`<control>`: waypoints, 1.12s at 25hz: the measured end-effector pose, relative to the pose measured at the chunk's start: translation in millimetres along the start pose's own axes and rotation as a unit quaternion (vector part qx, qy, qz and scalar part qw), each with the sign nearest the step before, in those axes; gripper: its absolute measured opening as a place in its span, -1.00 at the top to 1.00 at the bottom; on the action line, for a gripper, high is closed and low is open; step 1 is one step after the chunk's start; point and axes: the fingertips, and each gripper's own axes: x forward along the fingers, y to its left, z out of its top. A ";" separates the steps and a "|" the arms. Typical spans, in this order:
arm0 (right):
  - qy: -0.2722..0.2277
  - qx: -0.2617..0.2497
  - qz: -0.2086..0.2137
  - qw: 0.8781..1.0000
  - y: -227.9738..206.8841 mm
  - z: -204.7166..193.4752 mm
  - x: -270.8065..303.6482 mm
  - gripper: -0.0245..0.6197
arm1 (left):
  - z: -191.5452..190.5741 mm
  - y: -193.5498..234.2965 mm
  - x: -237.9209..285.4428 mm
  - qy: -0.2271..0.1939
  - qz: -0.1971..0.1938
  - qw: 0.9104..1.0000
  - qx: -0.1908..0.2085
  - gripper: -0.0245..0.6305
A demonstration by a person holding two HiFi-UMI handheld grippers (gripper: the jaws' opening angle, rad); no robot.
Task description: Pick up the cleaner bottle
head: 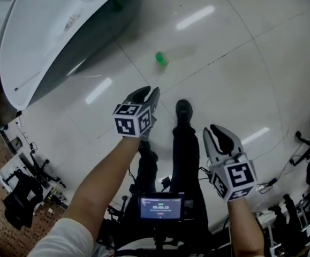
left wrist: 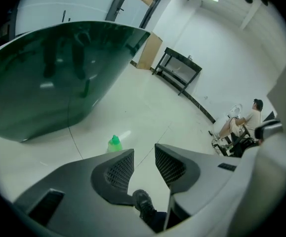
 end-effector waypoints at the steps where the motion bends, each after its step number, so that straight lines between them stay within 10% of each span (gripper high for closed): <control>1: 0.003 0.004 0.001 1.000 -3.5 -4.2 3.3 0.67 | -1.8 4.8 11.1 0.003 0.006 1.000 0.004 0.51; 13: 0.040 0.032 0.018 0.999 -34.1 -48.6 44.5 0.67 | -19.4 66.9 120.8 -0.001 0.083 0.996 -0.017 0.48; 19: 0.040 0.040 0.016 0.998 -43.7 -53.3 60.9 0.67 | -44.1 80.4 172.1 0.015 0.080 0.995 -0.061 -0.17; 28: 0.076 0.062 0.001 0.995 -70.0 -91.6 68.0 0.67 | -44.7 113.6 233.8 -0.039 0.145 0.986 -0.077 -0.21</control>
